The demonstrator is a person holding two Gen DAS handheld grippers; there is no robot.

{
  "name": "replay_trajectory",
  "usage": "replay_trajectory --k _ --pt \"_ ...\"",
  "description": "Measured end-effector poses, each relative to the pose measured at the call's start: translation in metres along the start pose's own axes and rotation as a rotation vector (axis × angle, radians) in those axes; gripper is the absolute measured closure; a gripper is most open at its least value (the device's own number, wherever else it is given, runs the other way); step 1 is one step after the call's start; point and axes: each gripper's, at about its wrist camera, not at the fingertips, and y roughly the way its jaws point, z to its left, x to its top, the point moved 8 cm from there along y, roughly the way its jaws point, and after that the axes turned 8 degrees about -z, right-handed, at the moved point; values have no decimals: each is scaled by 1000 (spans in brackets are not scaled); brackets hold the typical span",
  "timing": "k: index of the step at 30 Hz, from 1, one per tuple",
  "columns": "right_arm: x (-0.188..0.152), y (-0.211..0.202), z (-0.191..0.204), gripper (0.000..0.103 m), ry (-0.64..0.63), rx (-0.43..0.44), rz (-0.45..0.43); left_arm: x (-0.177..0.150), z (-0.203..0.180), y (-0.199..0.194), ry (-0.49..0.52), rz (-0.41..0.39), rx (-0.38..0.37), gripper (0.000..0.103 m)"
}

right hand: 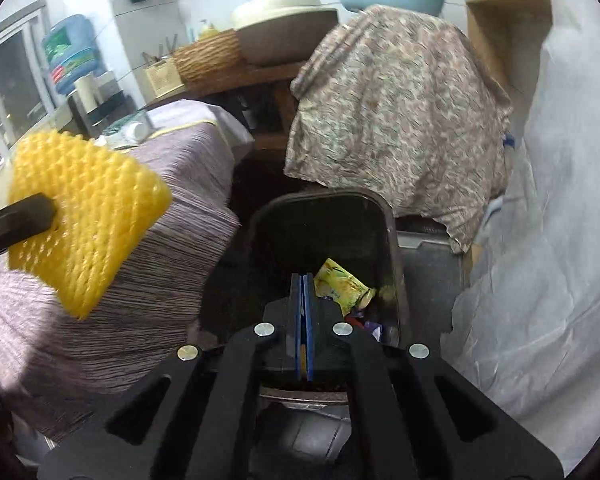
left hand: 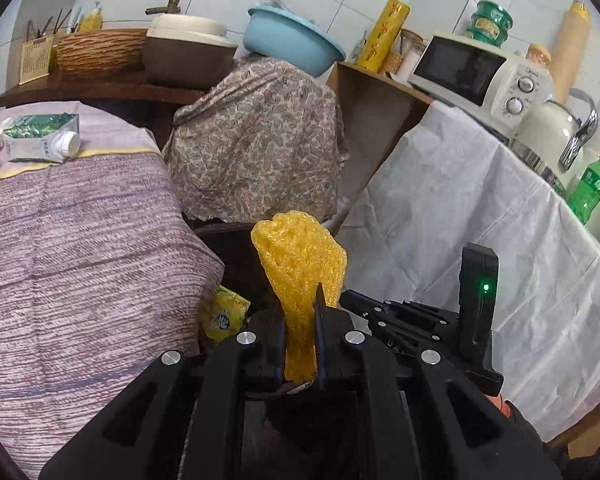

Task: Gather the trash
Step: 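Carry the chip bag and yellow net over the bin and open both grippers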

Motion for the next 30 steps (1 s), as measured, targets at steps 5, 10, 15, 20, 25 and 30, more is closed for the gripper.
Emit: replay_trajectory --k 5,10,15,20,25,30 --pt "-11 -1 -18 100 39 -44 13 -12 -6 26 39 39 38 91" --pt "-19 -18 -44 99 91 -105 -2 -30 -8 66 49 105 83 91" --pt "-28 -33 -63 55 117 -145 -24 -53 -7 112 56 208 104 90" --pt "-33 -43 -73 46 113 -184 -37 -67 3 131 66 245 132 53" --pt "-36 -50 -88 43 158 -202 -45 -70 6 133 63 235 148 35" --pt "-35 -49 -85 42 151 -201 -42 -69 -2 118 51 215 122 34"
